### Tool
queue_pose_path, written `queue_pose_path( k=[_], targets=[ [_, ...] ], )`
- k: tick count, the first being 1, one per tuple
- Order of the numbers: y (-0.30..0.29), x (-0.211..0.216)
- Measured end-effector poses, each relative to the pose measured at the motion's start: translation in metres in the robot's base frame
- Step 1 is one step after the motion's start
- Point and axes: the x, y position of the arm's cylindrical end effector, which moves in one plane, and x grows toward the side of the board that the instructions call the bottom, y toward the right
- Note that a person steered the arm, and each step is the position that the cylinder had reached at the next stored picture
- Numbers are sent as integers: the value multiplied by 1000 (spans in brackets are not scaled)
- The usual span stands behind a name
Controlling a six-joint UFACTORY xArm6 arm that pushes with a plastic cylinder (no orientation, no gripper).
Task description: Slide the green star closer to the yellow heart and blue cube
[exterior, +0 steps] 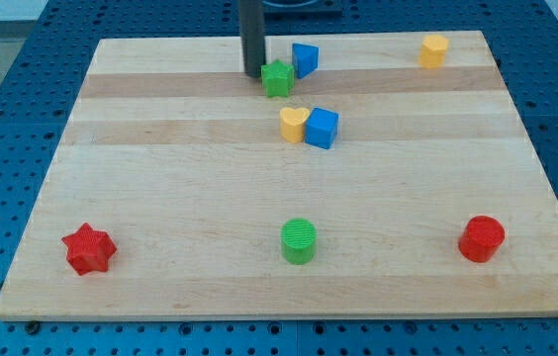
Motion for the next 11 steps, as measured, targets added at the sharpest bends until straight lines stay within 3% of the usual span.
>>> queue_pose_path(
  k=[2, 6, 11],
  targets=[
    [-6, 2],
    [68, 18],
    [78, 42]
  ],
)
